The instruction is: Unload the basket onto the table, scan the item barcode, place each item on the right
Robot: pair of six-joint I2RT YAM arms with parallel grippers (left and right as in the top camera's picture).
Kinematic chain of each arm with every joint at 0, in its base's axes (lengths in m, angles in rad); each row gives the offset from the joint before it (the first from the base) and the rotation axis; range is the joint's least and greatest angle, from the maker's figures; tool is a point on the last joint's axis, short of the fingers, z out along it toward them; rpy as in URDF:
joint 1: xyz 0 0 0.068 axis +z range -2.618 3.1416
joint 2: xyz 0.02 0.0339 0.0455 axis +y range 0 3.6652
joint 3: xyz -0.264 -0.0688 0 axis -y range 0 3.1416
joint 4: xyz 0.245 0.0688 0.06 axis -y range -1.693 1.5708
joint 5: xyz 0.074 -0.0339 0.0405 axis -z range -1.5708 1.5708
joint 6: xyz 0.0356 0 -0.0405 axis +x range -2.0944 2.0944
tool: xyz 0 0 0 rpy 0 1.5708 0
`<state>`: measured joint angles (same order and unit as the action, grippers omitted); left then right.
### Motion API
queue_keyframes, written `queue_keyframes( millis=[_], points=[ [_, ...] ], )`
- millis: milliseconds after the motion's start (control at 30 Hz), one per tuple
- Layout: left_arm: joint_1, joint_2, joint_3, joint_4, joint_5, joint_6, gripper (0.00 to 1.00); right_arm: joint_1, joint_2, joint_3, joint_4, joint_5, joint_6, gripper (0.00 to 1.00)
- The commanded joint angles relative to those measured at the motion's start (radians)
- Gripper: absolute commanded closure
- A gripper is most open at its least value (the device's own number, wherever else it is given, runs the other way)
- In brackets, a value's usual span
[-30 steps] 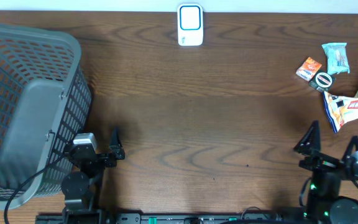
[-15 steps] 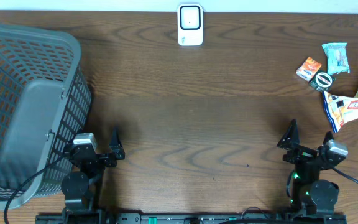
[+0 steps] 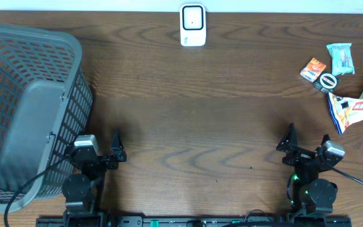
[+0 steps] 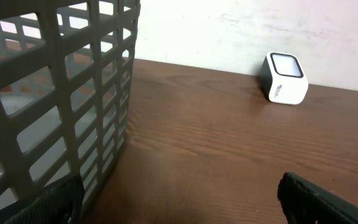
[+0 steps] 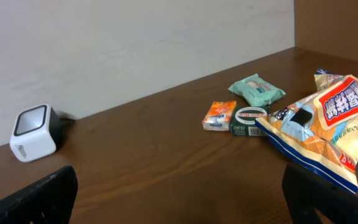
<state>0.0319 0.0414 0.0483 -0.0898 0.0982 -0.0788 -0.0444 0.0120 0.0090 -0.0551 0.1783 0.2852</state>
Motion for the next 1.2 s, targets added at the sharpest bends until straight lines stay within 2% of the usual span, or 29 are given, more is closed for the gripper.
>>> queue_keyframes(
  millis=[0,1167],
  points=[
    [0.002,-0.003,-0.021,-0.022,0.005,-0.008,0.02,0.000,-0.007,-0.003,-0.001,-0.005,0.014,0.01],
    [0.001,-0.040,-0.021,-0.022,0.005,-0.008,0.02,0.000,-0.006,-0.003,-0.001,-0.005,0.014,0.01]
  ],
)
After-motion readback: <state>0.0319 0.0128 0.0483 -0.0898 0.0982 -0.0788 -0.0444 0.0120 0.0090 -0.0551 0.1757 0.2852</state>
